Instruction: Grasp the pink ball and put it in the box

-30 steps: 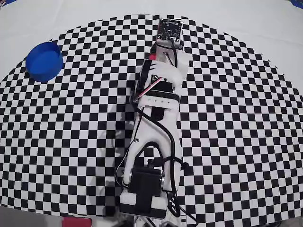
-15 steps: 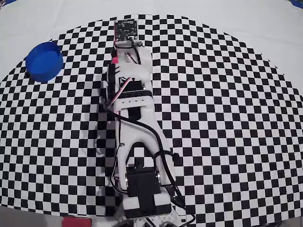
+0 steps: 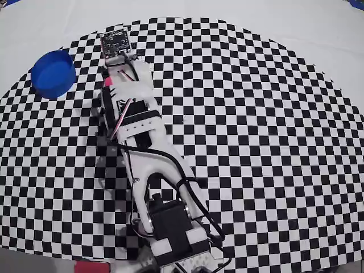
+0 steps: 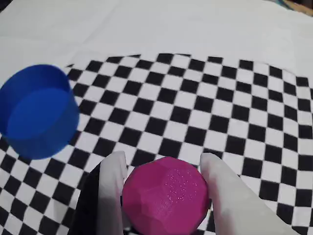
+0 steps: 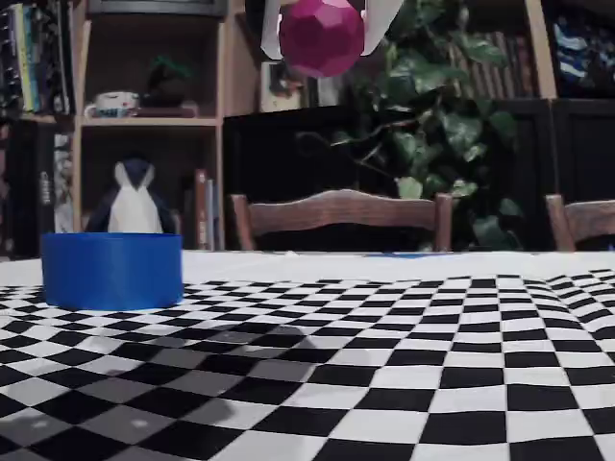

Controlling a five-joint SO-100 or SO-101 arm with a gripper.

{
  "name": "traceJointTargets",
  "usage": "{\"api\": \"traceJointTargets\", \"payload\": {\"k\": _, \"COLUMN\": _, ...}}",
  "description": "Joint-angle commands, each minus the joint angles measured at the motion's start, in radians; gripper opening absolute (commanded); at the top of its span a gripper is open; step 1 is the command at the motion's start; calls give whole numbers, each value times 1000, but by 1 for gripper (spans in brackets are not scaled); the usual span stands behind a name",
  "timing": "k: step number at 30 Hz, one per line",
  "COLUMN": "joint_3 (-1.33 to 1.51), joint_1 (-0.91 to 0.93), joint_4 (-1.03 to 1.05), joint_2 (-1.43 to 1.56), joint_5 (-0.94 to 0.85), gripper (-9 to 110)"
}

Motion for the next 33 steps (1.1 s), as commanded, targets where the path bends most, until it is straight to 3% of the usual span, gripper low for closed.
{"api": "traceJointTargets", "payload": {"k": 1, "joint_3": -5, "joint_1": -44, "joint_4": -6, "joint_2": 44, "joint_5": 6, "gripper": 0}}
{"api": "traceJointTargets", "payload": {"k": 18, "joint_3": 23, "joint_1": -176, "joint_4": -14, "joint_2": 104, "joint_5": 8, "gripper": 0}}
{"api": "traceJointTargets", "payload": {"k": 33, "joint_3": 37, "joint_1": -253, "joint_4": -195, "joint_2": 5, "joint_5": -2, "gripper": 0}}
